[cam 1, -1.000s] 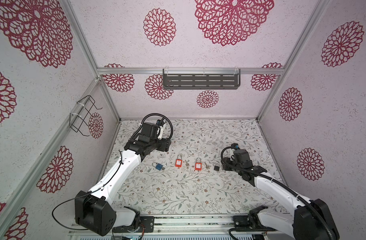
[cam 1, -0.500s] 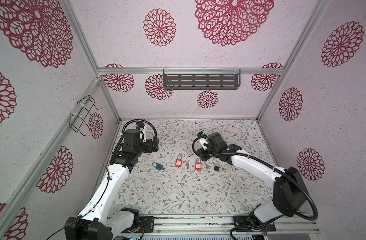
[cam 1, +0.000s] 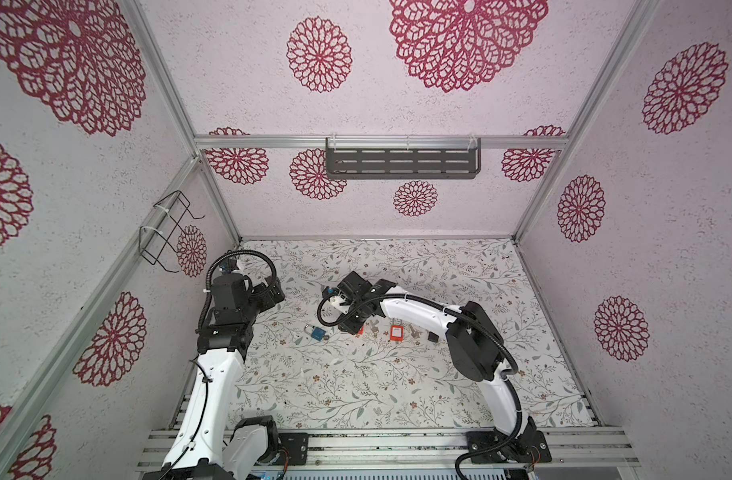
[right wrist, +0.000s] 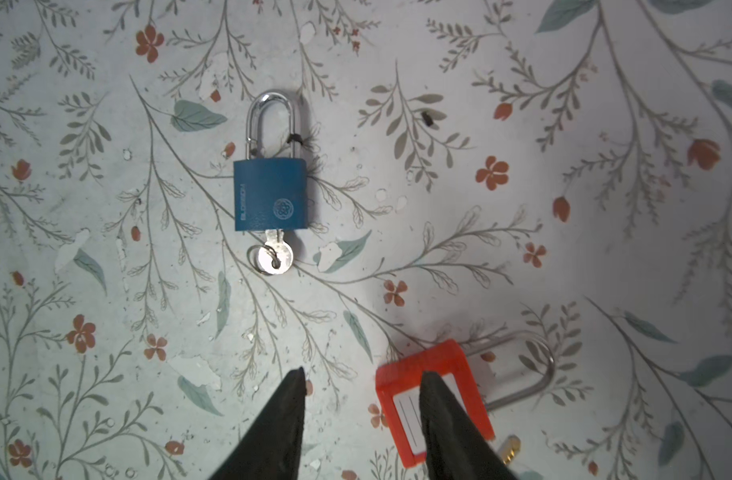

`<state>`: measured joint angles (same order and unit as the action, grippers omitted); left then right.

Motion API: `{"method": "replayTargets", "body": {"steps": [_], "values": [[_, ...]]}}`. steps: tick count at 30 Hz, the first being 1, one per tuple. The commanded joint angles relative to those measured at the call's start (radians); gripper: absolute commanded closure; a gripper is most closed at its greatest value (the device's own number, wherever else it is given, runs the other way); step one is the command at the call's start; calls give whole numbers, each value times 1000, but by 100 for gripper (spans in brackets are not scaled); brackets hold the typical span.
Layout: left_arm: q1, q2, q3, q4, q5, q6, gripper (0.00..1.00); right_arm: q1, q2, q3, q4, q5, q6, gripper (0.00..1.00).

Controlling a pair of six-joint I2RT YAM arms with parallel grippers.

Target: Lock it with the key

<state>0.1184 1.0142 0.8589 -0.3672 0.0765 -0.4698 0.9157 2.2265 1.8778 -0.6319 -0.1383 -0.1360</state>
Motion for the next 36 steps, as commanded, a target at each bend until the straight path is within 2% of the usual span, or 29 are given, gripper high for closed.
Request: {"method": "replayTargets", "body": {"steps": [1,9,22,30,36], "values": [[21,24,-2,29,76,-32,3,12,42,128,-106,-30,-39,52],[47,95,25,-16,95,-76,3,61,188,326,-183,-35,-57,50],[53,127,23,-38,121,-63,3,98,259,383,-132,-48,-35,46],[52,127,6,-36,124,-57,3,110,304,423,-122,-10,-13,43],[52,127,5,-35,131,-56,3,114,325,455,-125,70,11,43]]}}
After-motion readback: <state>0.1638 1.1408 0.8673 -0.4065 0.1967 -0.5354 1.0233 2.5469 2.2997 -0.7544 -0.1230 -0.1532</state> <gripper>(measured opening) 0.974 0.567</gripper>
